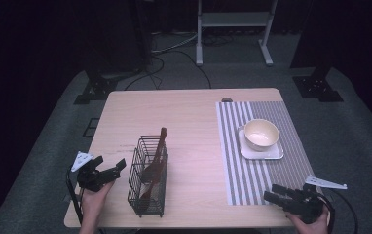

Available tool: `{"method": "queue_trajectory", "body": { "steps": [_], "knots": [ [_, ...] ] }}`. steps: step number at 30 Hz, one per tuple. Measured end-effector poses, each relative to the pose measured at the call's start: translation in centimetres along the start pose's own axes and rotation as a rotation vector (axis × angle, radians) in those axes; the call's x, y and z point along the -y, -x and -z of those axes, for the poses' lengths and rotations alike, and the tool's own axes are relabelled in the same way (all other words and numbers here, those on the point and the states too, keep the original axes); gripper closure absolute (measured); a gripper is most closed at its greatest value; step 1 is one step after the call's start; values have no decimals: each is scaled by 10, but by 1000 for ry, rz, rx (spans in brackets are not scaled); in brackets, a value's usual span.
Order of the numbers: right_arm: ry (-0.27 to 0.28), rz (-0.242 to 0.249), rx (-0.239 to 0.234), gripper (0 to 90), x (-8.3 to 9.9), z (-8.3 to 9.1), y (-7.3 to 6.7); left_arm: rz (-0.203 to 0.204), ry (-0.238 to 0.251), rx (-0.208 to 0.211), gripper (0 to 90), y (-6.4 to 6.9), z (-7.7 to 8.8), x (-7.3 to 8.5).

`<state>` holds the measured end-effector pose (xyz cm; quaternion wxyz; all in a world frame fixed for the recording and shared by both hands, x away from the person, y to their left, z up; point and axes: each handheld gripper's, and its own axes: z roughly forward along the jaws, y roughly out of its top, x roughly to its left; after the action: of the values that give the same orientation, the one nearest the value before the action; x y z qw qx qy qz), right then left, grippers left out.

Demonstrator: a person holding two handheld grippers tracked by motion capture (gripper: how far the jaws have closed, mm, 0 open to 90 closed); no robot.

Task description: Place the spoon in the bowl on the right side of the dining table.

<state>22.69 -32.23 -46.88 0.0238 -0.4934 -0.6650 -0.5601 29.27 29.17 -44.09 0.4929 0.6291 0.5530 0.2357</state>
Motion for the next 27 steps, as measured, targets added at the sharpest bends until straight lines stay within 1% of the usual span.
{"method": "queue_trajectory", "body": {
  "steps": [5, 6, 9, 12, 18, 20, 23, 24, 26, 27],
  "knots": [
    [-20, 6, -7, 249, -2, -3, -1, -2, -3, -1, 2, 0, 0, 0],
    [-30, 9, -9, 249, -5, -5, -3, -1, -1, -2, 2, 0, 0, 0],
    [-34, 19, -14, 249, -7, -7, -5, 3, 2, 0, 2, -1, 1, 0],
    [-56, 40, -21, 249, -15, -14, -11, 3, 4, -2, 2, -1, 2, 0],
    [-76, 58, -33, 249, -25, -24, -19, -2, 0, 0, 2, -1, 1, 0],
    [-95, 56, -47, 249, -30, -31, -22, -6, 1, 2, 2, -1, 1, 0],
    [-97, 63, -57, 249, -34, -35, -26, -4, -1, 4, 2, 0, 1, 0],
    [-107, 78, -63, 249, -40, -39, -31, -1, 0, 5, 2, 0, 1, 0],
    [-107, 81, -65, 249, -42, -40, -32, -3, 2, 8, 2, 1, 1, 0],
    [-103, 87, -78, 249, -47, -43, -36, -5, 1, 8, 2, 1, 0, 0]
  ]
}}
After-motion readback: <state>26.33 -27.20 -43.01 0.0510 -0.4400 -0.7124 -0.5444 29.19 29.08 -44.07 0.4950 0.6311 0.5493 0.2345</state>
